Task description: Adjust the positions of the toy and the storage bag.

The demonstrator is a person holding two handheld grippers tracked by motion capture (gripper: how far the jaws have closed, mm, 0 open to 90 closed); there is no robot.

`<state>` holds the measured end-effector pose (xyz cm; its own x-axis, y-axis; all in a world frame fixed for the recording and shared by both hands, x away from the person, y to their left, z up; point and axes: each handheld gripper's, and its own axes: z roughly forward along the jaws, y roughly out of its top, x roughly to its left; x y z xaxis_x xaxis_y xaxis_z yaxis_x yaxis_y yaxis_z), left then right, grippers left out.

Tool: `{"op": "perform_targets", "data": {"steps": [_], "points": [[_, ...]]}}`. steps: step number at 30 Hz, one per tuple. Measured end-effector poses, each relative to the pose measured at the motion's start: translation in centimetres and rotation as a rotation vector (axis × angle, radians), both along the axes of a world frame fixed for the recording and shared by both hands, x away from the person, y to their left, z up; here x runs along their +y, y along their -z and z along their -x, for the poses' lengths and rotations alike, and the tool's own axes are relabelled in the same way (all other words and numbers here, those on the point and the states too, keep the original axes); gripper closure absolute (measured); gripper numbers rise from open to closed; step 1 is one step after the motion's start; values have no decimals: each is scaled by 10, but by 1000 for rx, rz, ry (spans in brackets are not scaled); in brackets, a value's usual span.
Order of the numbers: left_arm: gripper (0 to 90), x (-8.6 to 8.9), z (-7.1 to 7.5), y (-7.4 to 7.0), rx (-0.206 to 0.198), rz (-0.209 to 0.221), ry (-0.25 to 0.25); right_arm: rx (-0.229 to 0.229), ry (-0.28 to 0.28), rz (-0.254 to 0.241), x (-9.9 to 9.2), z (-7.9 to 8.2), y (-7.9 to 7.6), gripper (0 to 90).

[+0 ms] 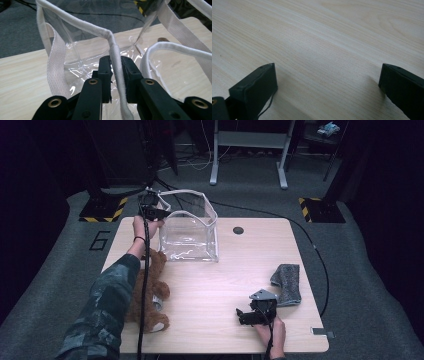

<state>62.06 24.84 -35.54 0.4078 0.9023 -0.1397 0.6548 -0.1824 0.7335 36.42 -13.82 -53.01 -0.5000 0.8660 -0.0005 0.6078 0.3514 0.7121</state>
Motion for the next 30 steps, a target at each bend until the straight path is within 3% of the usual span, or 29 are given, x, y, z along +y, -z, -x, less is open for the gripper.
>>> {"op": "perform_targets", "data": {"steps": [13,20,21,23,25,27,30], "points": [[718,-33,8,0,-1,16,77,0,5,-2,0,0,0,11],[314,-21,14,-9,0,1,24,-10,2,2,0,0,0,11],[285,-18,15,-11,-3,0,14,2,29,-7,2,0,-1,15],[238,-14,16,-12,0,-5,2,10,30,-5,-1,-3,-3,26],[232,-10,16,-10,17,-8,-12,60,34,-52,-2,-7,-7,17],[245,-7,15,-7,50,21,-11,54,25,-68,-4,-11,-16,29],[408,-7,15,-4,73,59,11,31,24,-69,-4,-18,-32,45]]}}
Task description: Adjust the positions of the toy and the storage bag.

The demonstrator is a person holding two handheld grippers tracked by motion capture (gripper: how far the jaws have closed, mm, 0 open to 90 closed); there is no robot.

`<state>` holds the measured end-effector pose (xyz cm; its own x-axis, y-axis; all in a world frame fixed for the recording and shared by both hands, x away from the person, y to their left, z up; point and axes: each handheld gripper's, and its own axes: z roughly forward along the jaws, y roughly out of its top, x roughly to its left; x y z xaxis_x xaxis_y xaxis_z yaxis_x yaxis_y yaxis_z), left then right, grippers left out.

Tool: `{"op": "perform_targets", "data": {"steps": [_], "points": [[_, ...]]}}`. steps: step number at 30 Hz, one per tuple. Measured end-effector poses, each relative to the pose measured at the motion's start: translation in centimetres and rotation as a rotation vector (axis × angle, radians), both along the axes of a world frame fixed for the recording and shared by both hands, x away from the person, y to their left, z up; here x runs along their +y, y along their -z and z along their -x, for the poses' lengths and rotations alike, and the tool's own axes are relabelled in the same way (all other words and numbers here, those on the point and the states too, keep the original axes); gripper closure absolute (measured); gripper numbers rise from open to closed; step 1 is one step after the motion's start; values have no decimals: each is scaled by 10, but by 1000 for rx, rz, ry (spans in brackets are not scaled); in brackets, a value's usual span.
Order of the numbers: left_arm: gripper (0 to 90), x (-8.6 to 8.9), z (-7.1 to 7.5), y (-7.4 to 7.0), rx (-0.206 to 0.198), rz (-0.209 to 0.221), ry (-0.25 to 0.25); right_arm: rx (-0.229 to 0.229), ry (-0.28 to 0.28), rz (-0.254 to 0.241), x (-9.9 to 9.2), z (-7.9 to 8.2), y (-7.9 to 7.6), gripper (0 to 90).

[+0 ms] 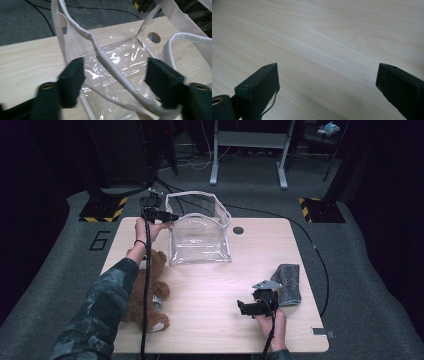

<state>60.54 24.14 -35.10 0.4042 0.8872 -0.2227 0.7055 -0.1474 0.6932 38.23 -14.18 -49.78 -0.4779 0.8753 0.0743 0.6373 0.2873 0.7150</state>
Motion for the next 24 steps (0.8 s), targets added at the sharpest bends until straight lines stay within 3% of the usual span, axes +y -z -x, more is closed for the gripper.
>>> {"op": "perform_targets", "data": {"steps": [4,7,11,14,18,22,24], "points": [[632,-8,4,3,-22,-9,53,-6,-6,4,-1,-10,-20,66],[694,-16,7,3,-26,-1,76,-9,2,-12,-2,-17,-34,78],[705,-23,12,2,-22,4,104,-24,-1,-31,-3,-29,-52,90],[695,-23,14,2,-18,1,110,-35,-1,-52,-3,-44,-68,96],[500,-19,12,0,-35,-38,71,-44,-1,-75,3,-70,-92,106],[384,-8,11,1,-45,-1,18,-41,0,-92,13,-94,-110,129],[413,-4,11,2,-46,7,21,-35,1,-97,18,-107,-117,133]]}}
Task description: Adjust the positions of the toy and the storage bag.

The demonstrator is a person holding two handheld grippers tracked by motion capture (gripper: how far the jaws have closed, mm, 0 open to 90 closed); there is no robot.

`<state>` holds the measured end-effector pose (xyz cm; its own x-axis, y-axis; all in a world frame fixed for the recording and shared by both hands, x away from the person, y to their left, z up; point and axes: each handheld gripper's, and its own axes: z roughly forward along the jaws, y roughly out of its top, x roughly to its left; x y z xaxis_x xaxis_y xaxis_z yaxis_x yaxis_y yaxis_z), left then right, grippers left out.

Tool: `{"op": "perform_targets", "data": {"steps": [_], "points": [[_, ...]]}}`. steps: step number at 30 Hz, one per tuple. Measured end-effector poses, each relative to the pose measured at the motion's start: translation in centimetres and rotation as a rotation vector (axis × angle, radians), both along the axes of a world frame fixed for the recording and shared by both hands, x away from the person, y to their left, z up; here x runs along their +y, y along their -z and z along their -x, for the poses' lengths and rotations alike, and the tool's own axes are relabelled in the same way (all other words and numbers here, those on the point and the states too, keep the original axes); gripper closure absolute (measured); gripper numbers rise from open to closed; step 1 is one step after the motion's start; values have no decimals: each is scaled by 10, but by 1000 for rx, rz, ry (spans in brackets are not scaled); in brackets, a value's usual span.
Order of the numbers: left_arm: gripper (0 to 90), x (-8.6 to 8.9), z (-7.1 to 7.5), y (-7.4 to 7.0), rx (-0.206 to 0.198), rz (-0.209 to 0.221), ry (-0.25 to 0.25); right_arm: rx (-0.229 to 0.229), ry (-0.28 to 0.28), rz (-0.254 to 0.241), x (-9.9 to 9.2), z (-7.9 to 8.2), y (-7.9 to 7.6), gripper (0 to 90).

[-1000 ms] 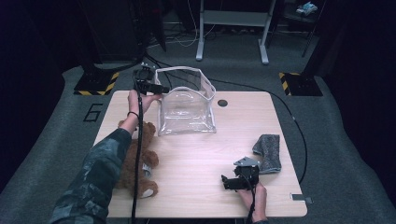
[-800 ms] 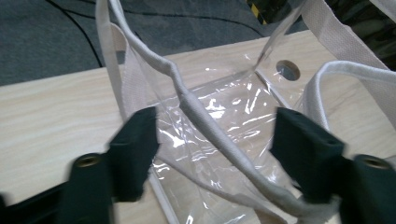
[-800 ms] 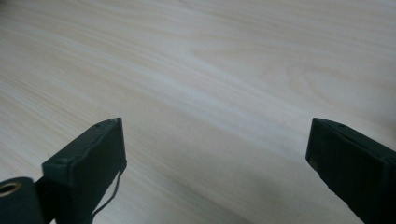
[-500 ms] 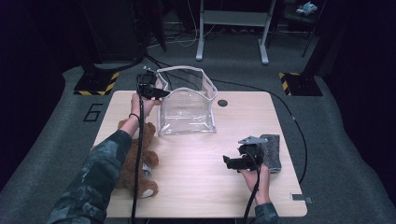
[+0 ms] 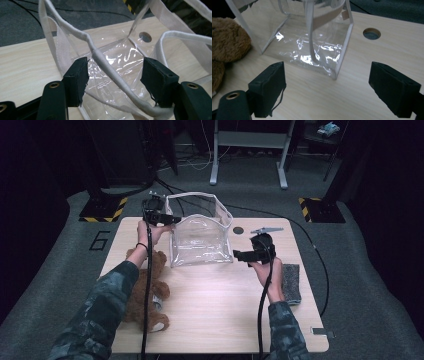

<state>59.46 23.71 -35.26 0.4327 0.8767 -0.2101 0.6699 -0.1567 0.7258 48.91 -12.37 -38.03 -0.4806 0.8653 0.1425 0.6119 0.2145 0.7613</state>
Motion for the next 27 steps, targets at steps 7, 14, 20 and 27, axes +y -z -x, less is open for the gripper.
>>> {"op": "perform_targets", "data": {"steps": [7,14,20,27], "points": [[657,-4,3,-2,25,-21,38,-12,18,-21,14,-31,-19,168],[565,-3,2,-2,34,-31,29,-20,57,-70,20,-56,-36,233],[486,4,0,-1,29,-33,5,5,103,-80,28,-75,-38,356],[468,15,1,-5,-27,-77,-38,47,112,-32,41,-86,-29,641]]}}
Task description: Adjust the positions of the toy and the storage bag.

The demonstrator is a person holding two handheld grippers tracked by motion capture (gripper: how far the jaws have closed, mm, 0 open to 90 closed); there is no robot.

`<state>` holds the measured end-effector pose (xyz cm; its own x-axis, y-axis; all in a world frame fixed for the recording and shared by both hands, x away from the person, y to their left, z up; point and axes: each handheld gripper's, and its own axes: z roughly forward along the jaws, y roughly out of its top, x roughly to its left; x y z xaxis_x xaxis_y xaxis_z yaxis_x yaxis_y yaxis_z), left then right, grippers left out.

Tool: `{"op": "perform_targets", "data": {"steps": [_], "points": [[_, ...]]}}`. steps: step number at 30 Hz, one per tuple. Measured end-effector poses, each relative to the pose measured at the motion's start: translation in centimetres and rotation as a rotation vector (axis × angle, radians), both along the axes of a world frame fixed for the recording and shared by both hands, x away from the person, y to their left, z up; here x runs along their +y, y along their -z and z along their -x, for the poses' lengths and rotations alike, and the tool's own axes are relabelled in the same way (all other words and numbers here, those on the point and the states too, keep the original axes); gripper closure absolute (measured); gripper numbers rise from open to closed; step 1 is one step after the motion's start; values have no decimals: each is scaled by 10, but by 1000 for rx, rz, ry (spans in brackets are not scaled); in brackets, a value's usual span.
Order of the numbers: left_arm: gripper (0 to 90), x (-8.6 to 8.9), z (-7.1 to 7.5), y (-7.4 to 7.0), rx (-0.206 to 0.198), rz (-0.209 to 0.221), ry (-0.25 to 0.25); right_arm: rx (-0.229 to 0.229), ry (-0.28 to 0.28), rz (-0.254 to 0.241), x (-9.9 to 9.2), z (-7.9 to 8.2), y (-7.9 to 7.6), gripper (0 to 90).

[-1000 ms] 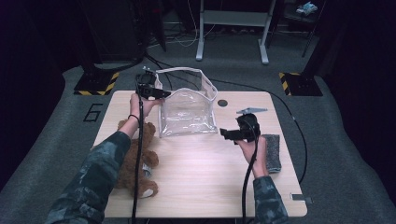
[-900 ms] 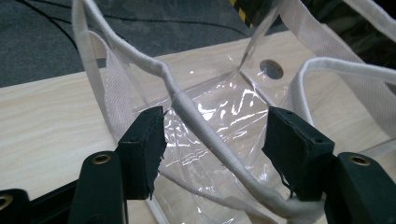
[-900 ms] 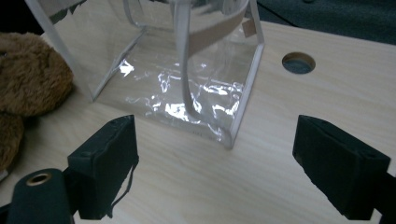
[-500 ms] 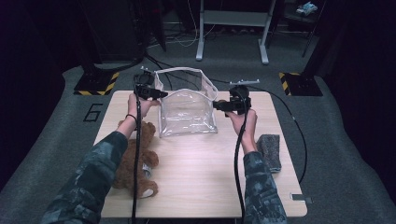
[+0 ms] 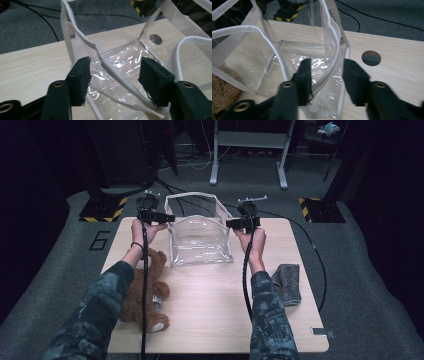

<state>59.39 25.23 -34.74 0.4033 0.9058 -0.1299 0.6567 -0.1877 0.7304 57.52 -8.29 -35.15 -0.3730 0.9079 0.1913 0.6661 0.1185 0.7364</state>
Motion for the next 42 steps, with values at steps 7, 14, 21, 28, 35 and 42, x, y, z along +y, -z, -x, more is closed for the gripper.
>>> {"op": "perform_targets", "data": {"steps": [7,14,21,28,35,42], "points": [[667,4,1,2,18,19,13,-20,34,65,7,6,1,861],[738,5,4,2,61,68,37,-20,21,98,-9,22,1,877],[741,-7,16,-4,99,77,91,-34,-7,93,-27,52,2,876],[617,-15,31,-5,85,45,115,-34,-23,98,-40,80,1,826],[365,-9,21,-18,43,68,38,-88,-49,78,-43,70,-13,560],[487,-25,9,-3,114,20,52,-39,-18,121,-26,39,-9,554]]}}
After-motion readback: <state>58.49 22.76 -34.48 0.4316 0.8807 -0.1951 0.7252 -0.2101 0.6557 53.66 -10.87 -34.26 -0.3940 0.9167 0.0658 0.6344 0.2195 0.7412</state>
